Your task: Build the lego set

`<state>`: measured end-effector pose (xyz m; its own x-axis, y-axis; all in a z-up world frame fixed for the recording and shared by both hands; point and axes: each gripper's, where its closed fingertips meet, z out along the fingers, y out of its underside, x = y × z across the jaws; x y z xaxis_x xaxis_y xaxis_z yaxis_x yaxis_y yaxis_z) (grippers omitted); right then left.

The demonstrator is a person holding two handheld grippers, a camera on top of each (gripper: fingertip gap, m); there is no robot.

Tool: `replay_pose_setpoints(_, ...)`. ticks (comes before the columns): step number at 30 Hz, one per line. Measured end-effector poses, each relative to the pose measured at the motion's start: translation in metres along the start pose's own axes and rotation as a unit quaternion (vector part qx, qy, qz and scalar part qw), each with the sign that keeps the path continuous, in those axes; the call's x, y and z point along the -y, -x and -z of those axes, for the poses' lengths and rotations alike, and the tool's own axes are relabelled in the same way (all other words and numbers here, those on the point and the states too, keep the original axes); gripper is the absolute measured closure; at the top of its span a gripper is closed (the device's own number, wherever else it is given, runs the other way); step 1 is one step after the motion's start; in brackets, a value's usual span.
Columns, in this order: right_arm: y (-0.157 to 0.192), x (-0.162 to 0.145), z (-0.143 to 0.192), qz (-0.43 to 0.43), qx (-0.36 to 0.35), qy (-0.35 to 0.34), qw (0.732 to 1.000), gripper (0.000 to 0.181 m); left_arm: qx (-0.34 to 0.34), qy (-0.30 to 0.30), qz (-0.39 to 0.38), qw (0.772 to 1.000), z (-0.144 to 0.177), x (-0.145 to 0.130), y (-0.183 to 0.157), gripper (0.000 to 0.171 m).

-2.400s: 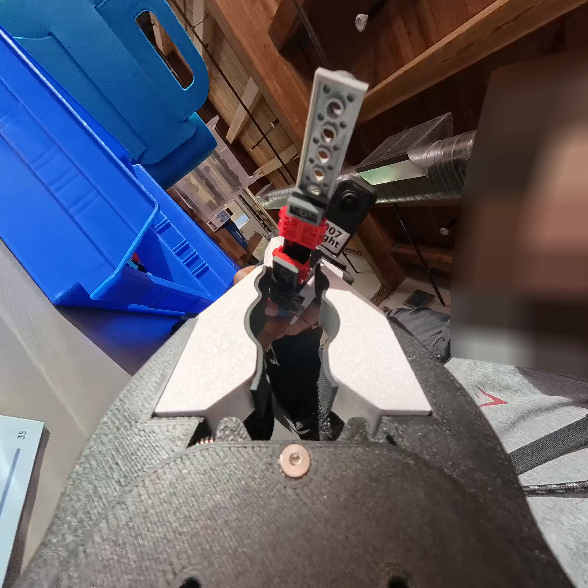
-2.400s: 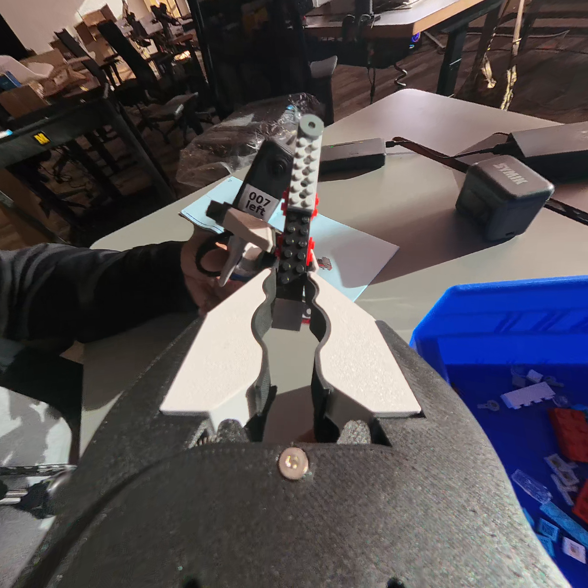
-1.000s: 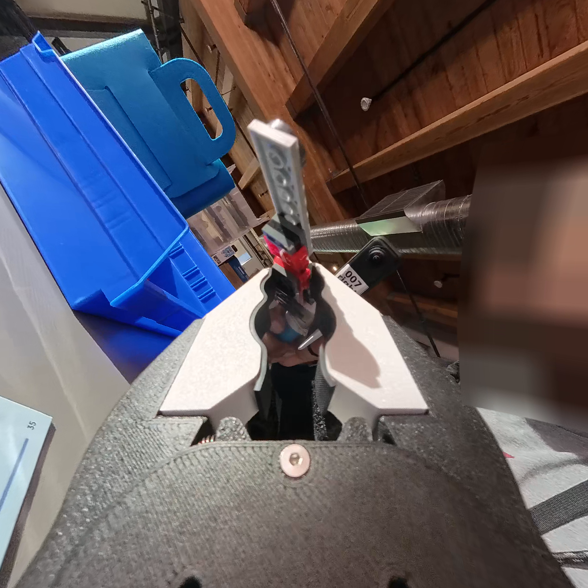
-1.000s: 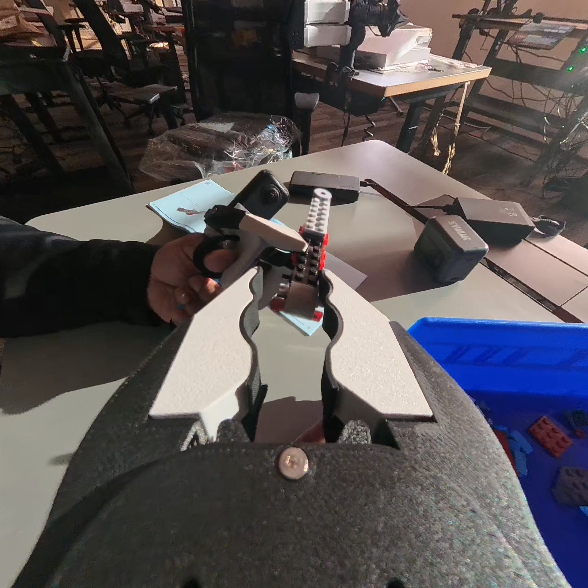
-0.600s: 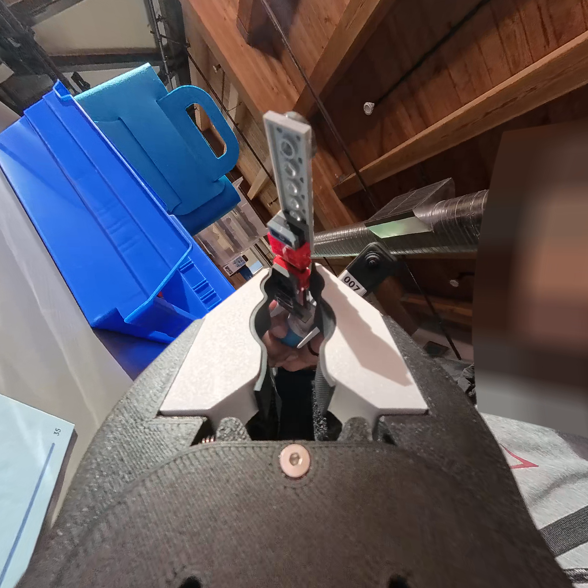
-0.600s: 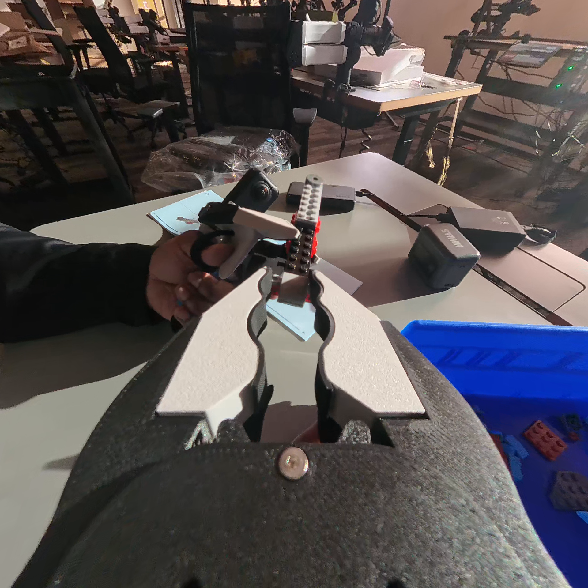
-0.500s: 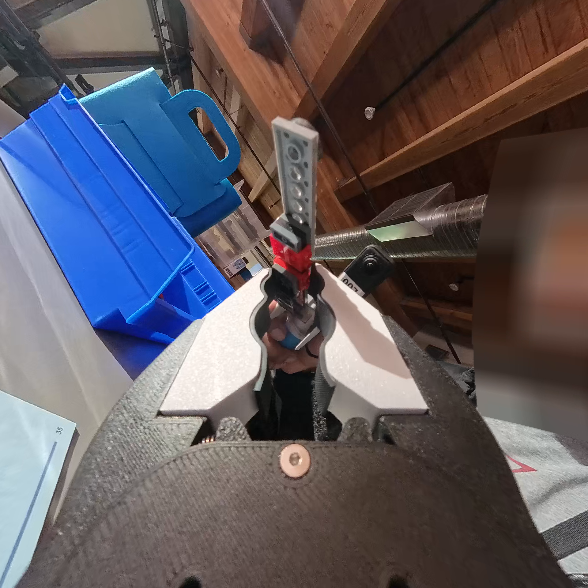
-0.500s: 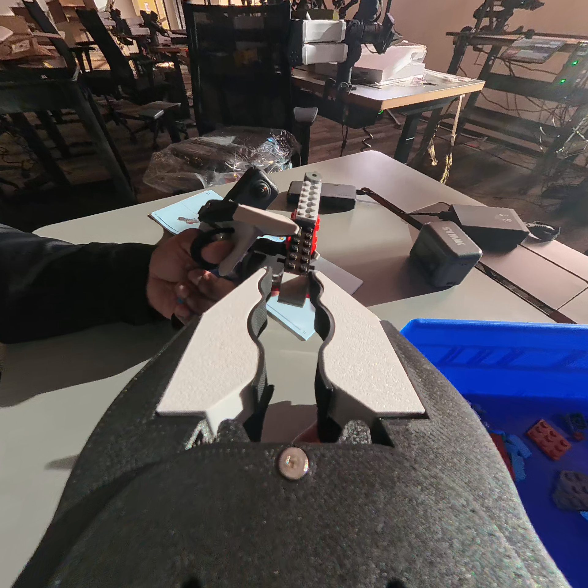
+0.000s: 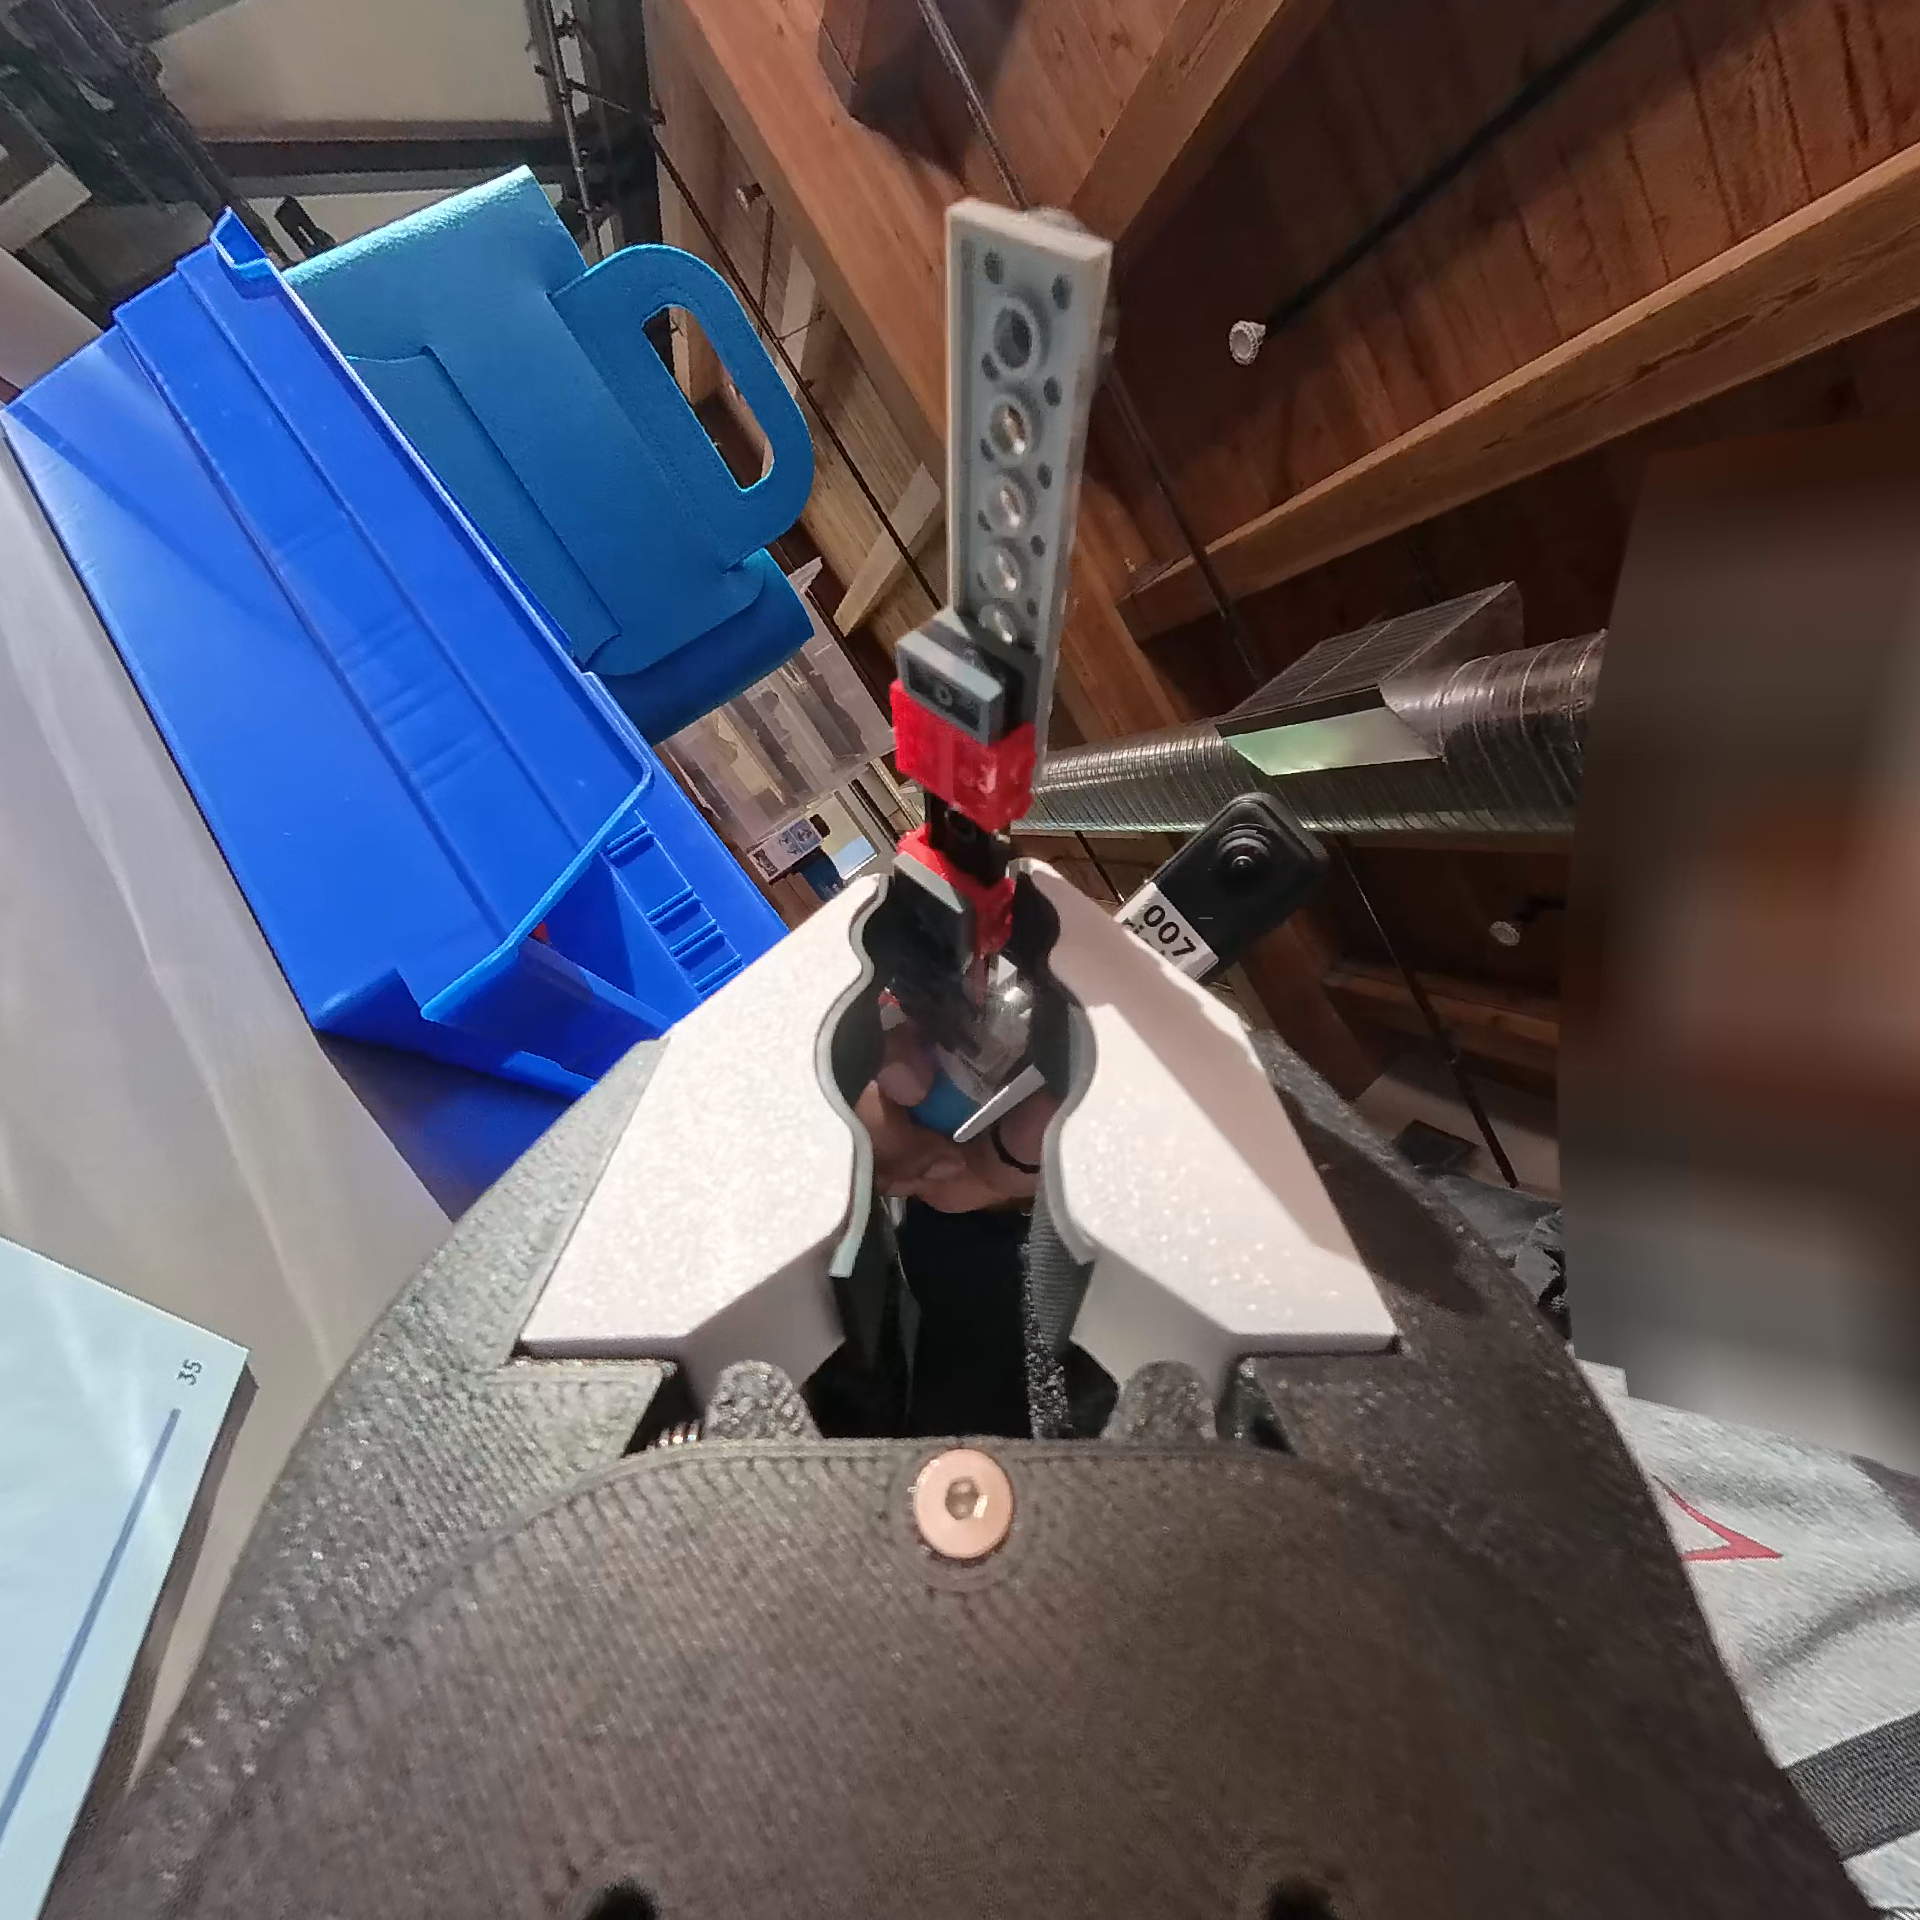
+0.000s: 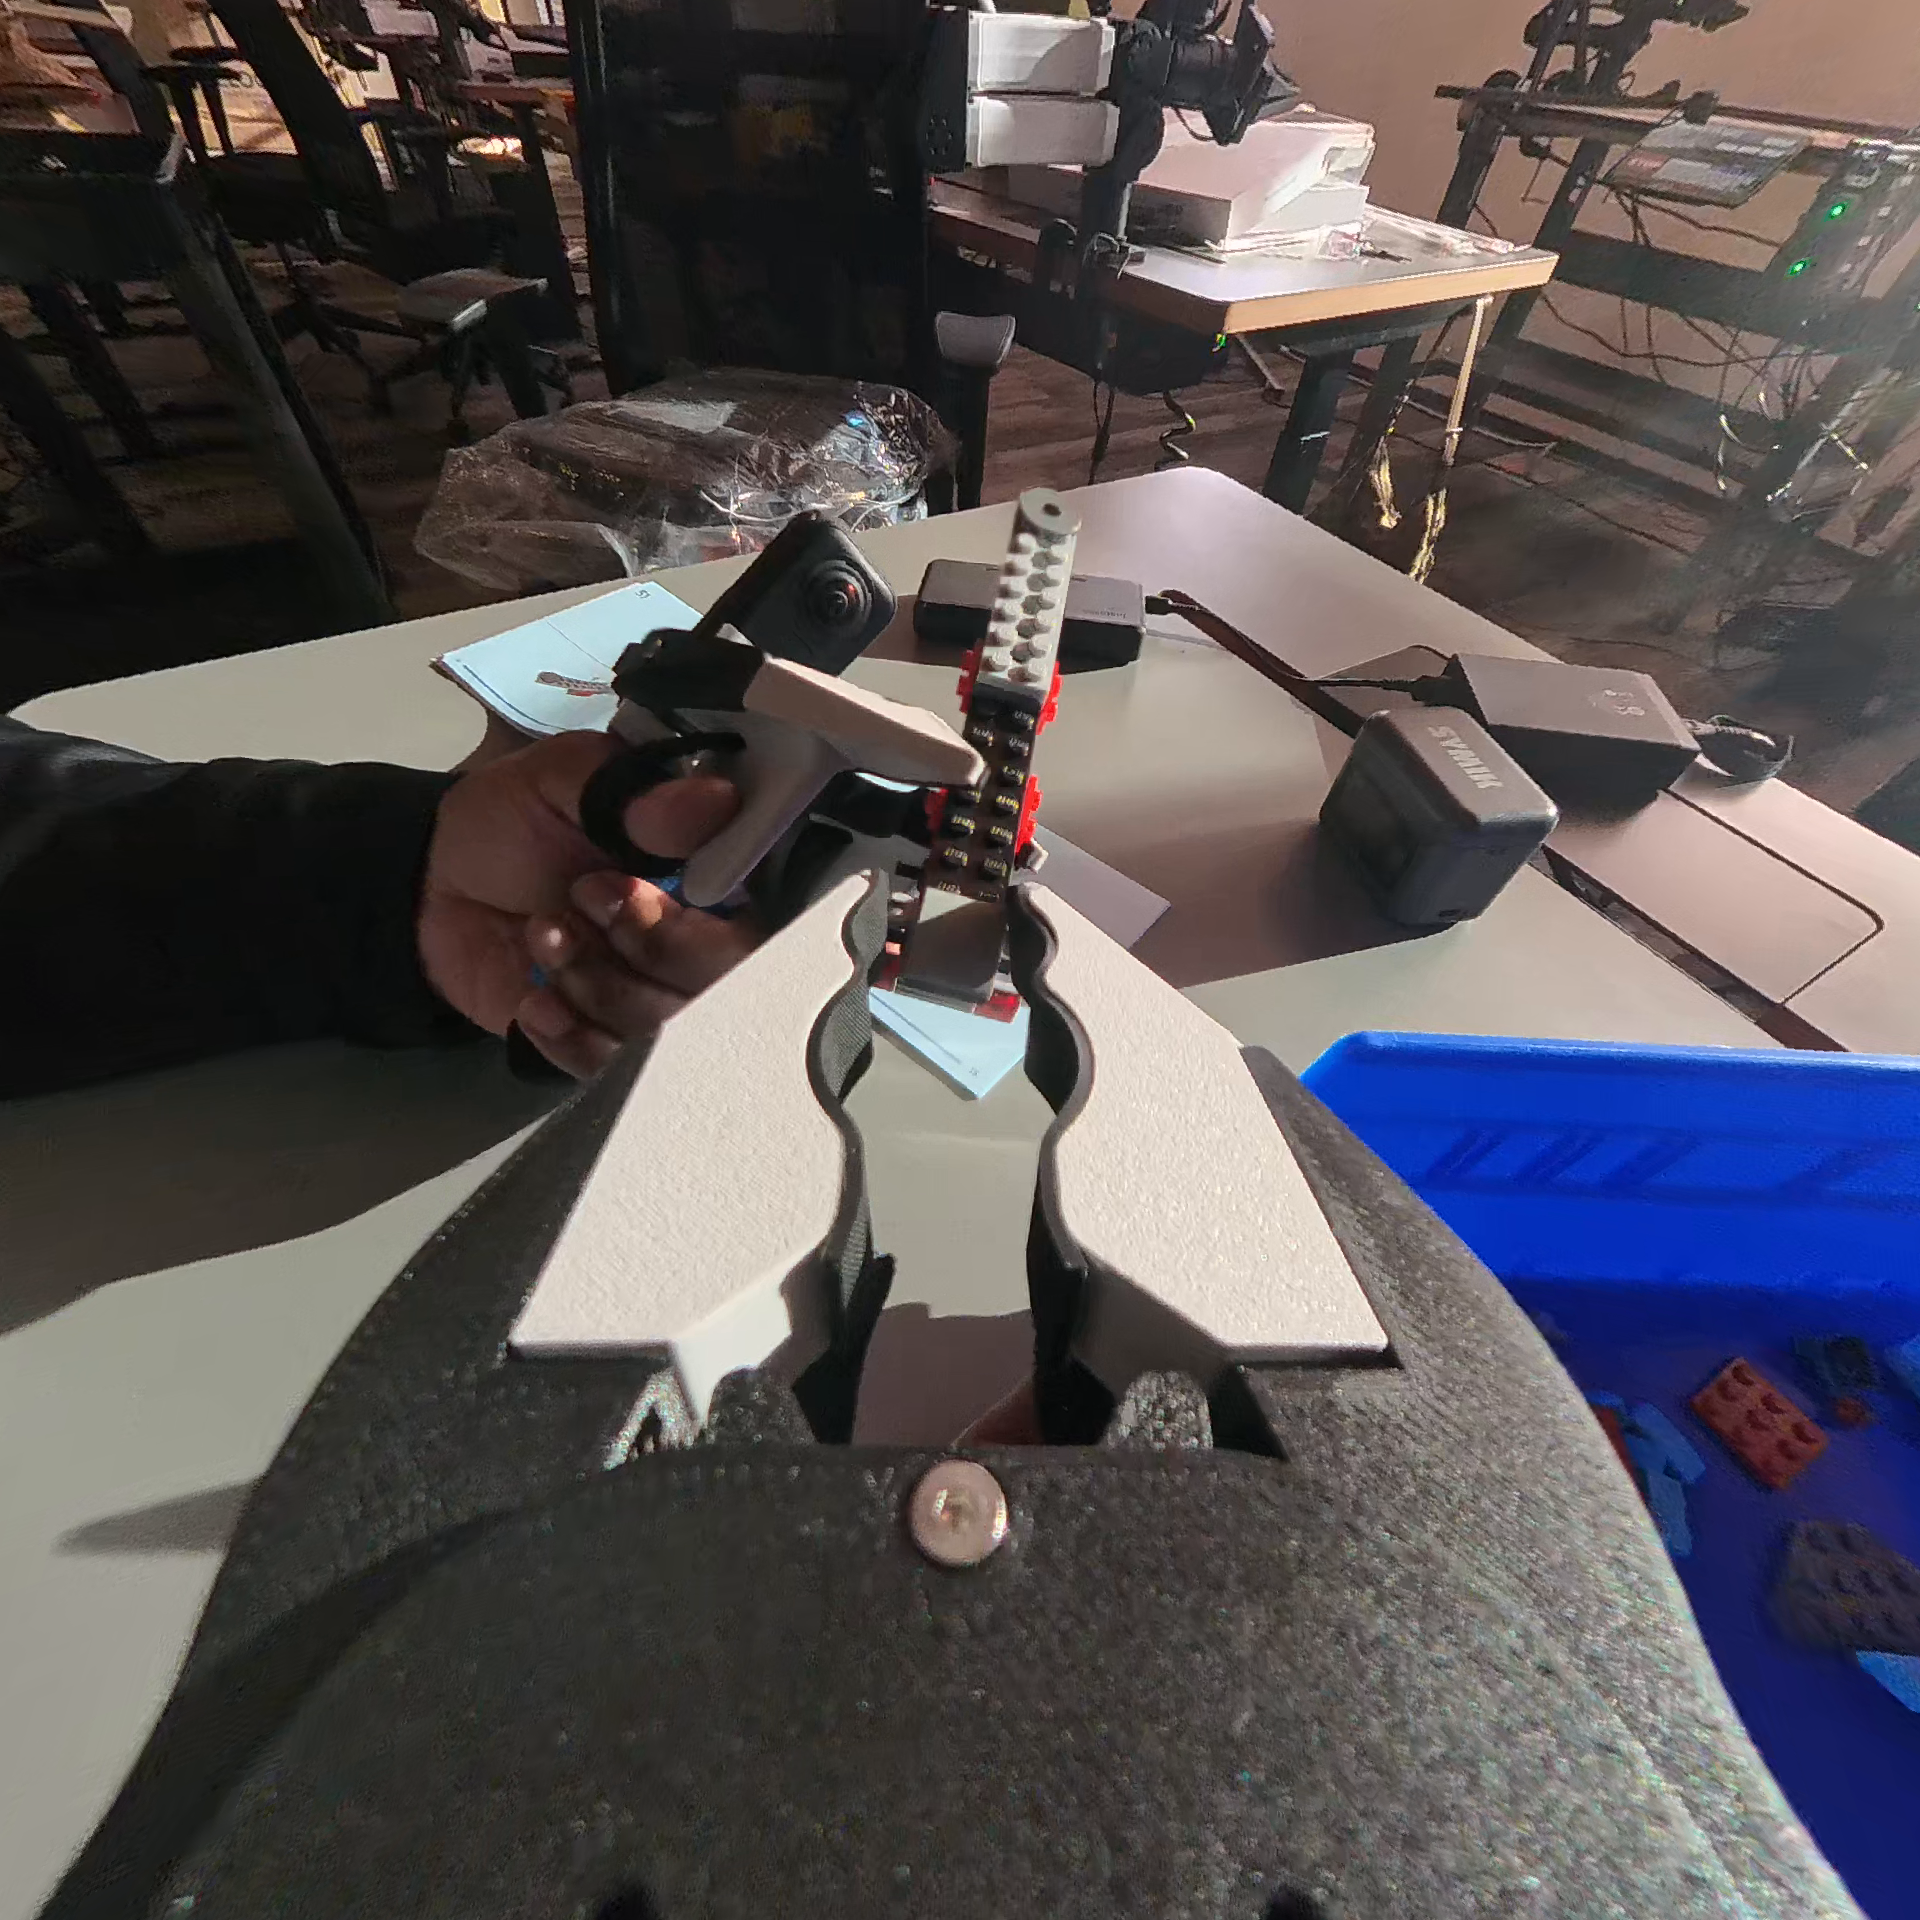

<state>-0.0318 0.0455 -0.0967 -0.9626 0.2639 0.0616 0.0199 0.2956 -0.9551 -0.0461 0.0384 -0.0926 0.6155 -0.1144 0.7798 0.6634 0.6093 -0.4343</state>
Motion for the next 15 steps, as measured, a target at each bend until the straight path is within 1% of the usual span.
replay_pose_setpoints(9, 0.0039, -0.0076, -0.0059, 0.078, -0.028, 0.024, 0.996, 0.156, 0.022, -0.017, -0.011, 1.0, 0.0027, 0.0034, 0.0056, 0.152)
replay_pose_setpoints(15, 0.0058, -0.0067, -0.0057, 0.072, -0.016, 0.018, 0.997, 0.155, 0.019, -0.022, -0.024, 0.999, 0.0037, 0.0057, 0.0029, 0.152)
